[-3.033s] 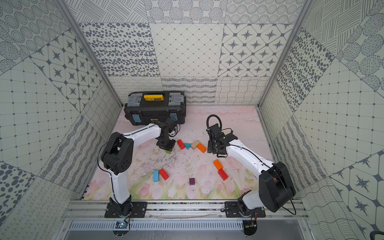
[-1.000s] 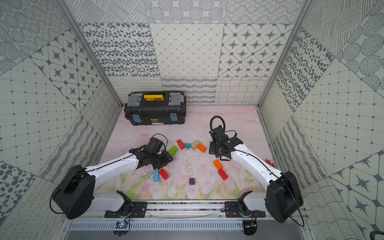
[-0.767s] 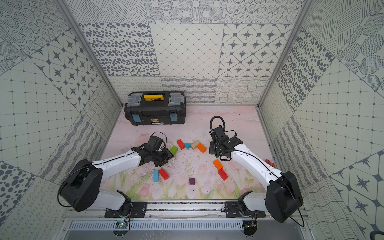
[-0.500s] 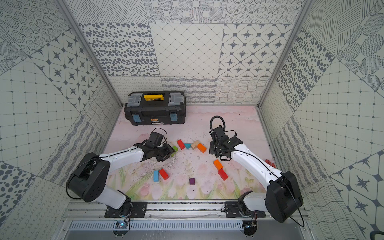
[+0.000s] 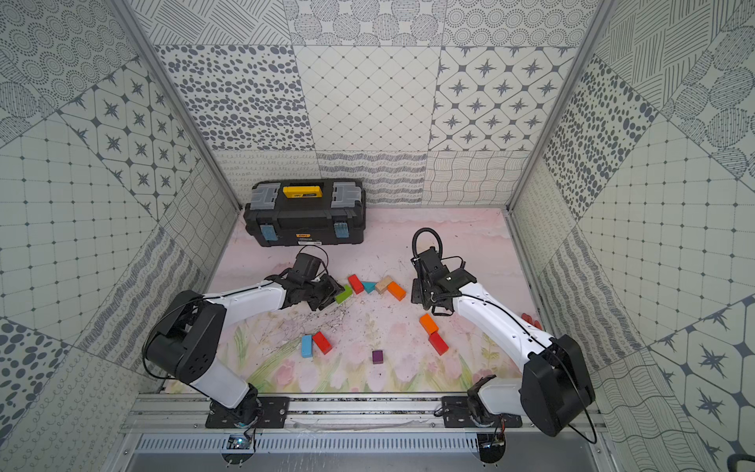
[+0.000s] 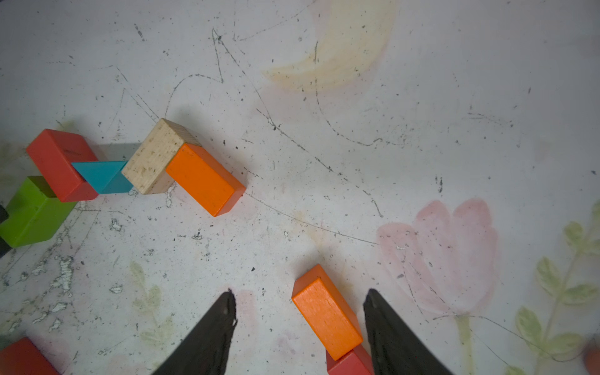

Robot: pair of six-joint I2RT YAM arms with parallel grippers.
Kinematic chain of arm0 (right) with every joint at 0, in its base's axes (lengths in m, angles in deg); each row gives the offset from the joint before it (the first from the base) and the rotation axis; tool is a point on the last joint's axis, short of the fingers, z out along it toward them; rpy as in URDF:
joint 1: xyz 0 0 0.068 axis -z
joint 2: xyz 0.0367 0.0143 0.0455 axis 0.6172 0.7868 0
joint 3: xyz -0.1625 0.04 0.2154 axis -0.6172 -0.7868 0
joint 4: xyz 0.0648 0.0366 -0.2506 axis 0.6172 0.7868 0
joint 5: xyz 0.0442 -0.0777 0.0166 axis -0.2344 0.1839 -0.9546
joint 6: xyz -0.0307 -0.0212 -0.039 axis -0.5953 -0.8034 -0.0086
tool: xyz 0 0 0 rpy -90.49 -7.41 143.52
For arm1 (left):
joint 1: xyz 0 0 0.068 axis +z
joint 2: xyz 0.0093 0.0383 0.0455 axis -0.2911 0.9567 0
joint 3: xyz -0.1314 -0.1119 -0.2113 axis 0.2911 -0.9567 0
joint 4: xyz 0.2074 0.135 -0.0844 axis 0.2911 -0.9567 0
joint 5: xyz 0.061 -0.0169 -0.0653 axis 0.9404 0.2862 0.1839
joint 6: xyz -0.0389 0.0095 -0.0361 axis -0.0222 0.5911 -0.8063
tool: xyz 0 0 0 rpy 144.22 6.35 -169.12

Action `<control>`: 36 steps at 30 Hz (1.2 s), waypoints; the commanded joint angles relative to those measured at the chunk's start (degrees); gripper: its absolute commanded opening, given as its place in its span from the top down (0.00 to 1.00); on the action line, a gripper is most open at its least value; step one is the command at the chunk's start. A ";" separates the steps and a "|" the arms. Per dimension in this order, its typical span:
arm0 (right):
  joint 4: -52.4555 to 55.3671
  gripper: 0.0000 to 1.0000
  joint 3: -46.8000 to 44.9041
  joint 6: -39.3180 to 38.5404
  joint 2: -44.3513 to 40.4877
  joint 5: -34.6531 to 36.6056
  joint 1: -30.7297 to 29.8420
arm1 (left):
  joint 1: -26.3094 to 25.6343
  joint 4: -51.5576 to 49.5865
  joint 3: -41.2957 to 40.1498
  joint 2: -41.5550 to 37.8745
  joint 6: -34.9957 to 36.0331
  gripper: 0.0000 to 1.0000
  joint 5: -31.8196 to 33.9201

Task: Assemble a heart with building blocks
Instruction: Assemble the building block at the center of the board.

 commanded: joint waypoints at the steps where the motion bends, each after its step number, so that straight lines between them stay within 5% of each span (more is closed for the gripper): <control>1: -1.68 0.34 -0.06 0.18 0.82 0.13 -0.24 | 0.29 2.16 1.39 0.61 1.87 0.50 -0.79; 20: -0.90 0.34 0.02 0.01 -0.96 -0.15 -0.24 | 0.38 -2.35 0.44 -4.43 4.11 0.49 1.01; 36: 4.93 0.23 -2.88 0.40 -5.23 3.47 -2.65 | -0.50 -29.07 -2.86 -24.21 20.14 0.48 5.54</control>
